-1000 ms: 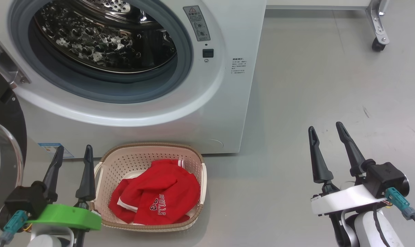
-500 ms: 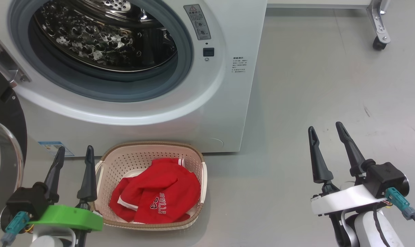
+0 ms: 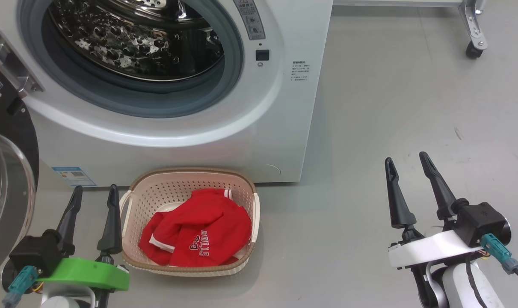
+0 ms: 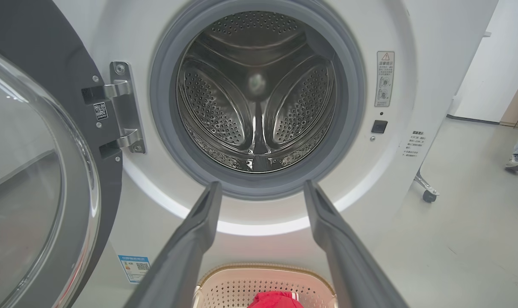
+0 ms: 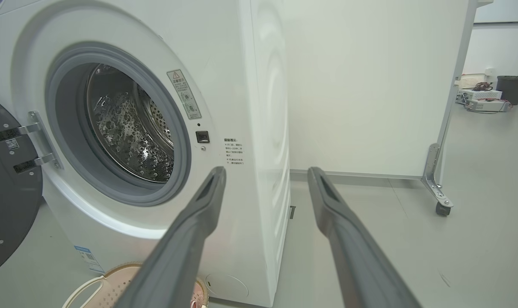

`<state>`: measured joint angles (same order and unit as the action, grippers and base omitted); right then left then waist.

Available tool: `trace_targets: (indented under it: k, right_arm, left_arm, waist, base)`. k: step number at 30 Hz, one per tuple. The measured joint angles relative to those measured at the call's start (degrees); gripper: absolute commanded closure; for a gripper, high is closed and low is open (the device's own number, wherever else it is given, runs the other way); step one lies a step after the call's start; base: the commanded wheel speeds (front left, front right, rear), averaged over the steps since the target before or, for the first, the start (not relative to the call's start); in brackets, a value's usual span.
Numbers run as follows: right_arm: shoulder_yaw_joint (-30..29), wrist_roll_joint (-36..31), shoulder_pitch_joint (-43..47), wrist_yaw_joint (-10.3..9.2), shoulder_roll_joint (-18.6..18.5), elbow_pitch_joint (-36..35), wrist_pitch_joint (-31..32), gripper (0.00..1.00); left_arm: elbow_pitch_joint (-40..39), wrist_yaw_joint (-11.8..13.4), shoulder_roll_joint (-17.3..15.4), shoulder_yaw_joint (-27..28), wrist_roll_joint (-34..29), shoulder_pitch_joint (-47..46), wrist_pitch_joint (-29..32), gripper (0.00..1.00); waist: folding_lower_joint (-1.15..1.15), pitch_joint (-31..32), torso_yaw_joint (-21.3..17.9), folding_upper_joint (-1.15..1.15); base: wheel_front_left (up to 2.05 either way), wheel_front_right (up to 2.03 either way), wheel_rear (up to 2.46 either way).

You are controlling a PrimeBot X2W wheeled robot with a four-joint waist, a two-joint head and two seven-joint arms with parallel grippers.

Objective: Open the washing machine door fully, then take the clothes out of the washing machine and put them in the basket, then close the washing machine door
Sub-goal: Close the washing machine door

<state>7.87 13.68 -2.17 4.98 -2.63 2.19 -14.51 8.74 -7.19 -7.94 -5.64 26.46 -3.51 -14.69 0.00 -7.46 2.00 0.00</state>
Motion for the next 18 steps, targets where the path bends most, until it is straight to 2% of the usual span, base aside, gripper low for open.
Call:
trace_targets:
  k: [18]
  right_arm:
    - [0.1,0.2,0.0,0.00,0.0,0.0,0.0,0.00]
  left_arm:
    - [-0.4,0.0,-0.1,-0.5,-0.5,0.0,0.0,0.00]
  waist:
    - [0.00,-0.1,0.2,0.00]
  base:
    - [-1.04,1.05,-0.01]
